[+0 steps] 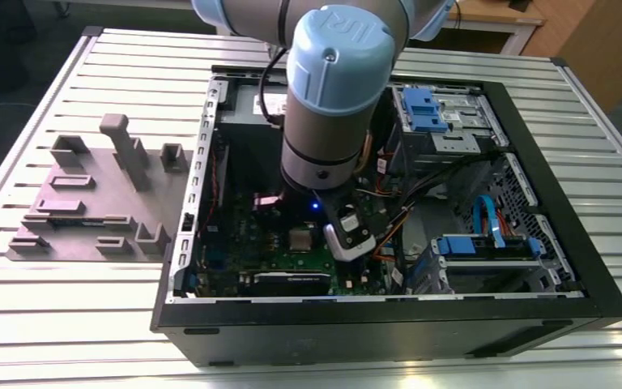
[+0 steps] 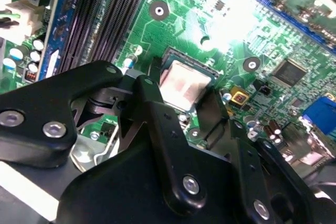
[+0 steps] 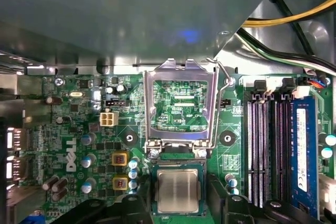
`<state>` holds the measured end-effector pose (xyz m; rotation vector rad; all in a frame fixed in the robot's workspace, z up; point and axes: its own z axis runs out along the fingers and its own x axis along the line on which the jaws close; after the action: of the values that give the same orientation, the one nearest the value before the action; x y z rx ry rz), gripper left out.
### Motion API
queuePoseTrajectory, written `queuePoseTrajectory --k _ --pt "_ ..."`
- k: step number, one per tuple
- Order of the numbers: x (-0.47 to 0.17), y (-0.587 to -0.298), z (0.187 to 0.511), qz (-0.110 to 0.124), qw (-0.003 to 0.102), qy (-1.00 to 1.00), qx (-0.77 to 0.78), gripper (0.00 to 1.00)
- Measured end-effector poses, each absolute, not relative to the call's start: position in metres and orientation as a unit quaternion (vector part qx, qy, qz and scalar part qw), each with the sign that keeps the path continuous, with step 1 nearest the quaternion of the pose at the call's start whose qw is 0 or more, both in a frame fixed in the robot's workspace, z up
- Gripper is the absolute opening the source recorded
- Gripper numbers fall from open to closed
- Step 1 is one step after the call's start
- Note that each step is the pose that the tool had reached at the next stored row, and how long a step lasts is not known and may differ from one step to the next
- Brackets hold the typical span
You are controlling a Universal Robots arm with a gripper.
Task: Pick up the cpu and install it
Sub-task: 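Place the cpu into insertion slot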
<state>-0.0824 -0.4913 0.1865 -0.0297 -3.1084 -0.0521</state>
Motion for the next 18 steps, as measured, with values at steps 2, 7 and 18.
queuePoseTrajectory --k 2,7,18 --pt "-0.0821 -0.4914 0.1865 -0.016 0.017 -1.0 -0.01 0.52" --pt "-0.0819 -0.4913 0.186 -0.017 0.016 -1.0 -0.01 0.5" --pt "-0.0818 -0.4915 0.1876 -0.017 0.016 -1.0 0.001 0.5"
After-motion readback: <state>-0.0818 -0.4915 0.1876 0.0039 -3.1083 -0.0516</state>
